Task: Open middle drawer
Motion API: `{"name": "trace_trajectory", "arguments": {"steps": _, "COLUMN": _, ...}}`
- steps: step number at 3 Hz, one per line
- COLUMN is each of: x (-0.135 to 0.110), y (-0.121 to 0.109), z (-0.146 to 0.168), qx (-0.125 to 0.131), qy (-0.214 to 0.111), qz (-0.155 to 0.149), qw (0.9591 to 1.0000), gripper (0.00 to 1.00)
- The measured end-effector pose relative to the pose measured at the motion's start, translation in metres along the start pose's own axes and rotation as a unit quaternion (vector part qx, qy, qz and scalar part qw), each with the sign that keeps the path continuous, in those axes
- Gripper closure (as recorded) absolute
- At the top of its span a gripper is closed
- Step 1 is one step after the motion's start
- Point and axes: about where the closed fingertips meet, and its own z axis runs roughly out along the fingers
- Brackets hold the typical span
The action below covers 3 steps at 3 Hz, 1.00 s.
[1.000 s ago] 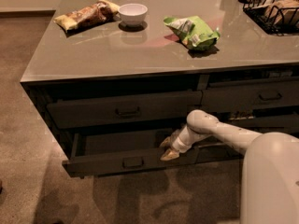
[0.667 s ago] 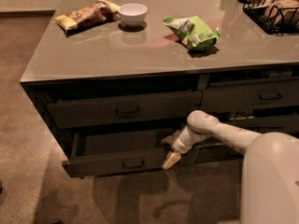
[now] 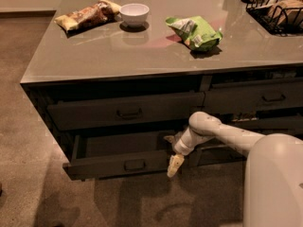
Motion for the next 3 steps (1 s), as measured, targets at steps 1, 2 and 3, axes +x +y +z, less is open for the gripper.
{"name": "trace_trajectory", "arguments": {"steps": 1, "x": -0.006, "y": 0.003, "z": -0.011, "qx": -0.015, "qy": 0.046, "qz": -0.03, "qw": 0.9984, "gripper": 0.0}}
{"name": "trace_trajectory", "arguments": {"steps": 2, "x": -0.01, "y": 0.015, "z": -0.022, "qx": -0.04, "qy": 0.094, "qz": -0.063, "qw": 0.9928, "gripper": 0.01}}
{"name": "trace_trajectory", "arguments": {"steps": 3, "x": -0.005, "y": 0.028, "z": -0.022, "qx": -0.064, "qy": 0.104, "qz": -0.071, "qw": 0.9899, "gripper": 0.2}}
